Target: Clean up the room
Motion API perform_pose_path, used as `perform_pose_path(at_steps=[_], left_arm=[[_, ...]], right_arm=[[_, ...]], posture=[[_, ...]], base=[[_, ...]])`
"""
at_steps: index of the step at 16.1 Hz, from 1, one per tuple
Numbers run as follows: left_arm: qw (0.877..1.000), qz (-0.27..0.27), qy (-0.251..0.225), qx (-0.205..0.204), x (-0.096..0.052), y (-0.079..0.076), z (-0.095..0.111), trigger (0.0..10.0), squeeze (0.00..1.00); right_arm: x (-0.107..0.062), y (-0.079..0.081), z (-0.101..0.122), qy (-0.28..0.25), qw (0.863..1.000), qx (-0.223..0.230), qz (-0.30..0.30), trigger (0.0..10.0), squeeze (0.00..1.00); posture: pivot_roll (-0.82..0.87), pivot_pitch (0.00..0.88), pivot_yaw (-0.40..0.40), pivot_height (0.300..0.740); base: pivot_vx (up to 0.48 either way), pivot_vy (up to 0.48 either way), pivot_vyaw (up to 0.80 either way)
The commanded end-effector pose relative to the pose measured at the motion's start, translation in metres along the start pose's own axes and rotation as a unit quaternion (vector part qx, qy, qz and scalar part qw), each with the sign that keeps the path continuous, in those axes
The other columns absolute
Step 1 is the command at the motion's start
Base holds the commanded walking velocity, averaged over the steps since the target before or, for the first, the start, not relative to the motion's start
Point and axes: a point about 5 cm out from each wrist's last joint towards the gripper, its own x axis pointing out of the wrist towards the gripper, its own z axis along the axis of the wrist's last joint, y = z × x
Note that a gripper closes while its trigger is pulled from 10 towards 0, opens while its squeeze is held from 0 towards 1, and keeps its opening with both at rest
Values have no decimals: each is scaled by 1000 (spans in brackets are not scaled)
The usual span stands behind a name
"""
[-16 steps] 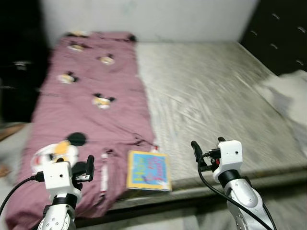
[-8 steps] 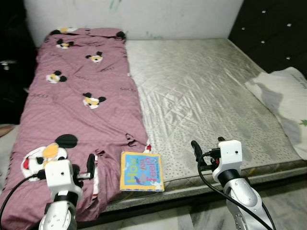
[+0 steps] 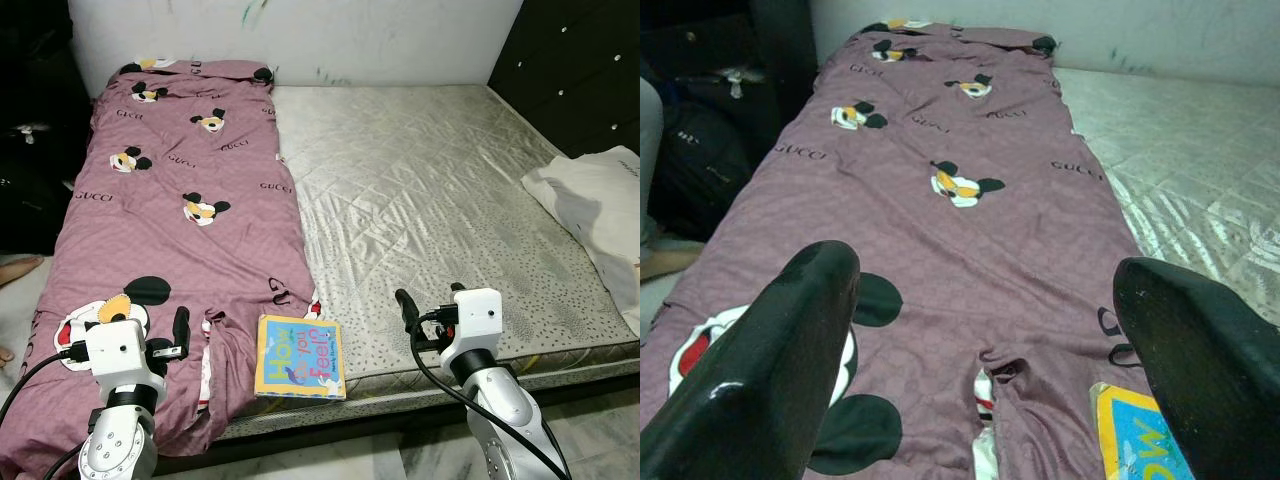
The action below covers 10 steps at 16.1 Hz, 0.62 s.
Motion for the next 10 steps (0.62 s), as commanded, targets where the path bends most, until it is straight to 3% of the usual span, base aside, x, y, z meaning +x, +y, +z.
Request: perform_pose_path(at_steps=[1, 7, 10], left_arm=[[1000, 0, 2, 3, -2, -2, -2, 10000, 0], [1000, -1, -14, 9, 3, -6, 3, 10000, 0], [1000, 15, -22, 1, 6, -9, 2, 10000, 0]], right_arm=[[2, -7, 0, 1, 1000, -2, -16, 10000, 0], [11, 0, 4, -8, 1000, 2, -10, 10000, 0], [27, 13, 4, -9, 999, -11, 31, 10000, 0]], posture=[[43, 77, -49, 740], [49, 71, -42, 740], [57, 37, -76, 740]], base=[[0, 0, 0], [0, 0, 0], [0, 0, 0]])
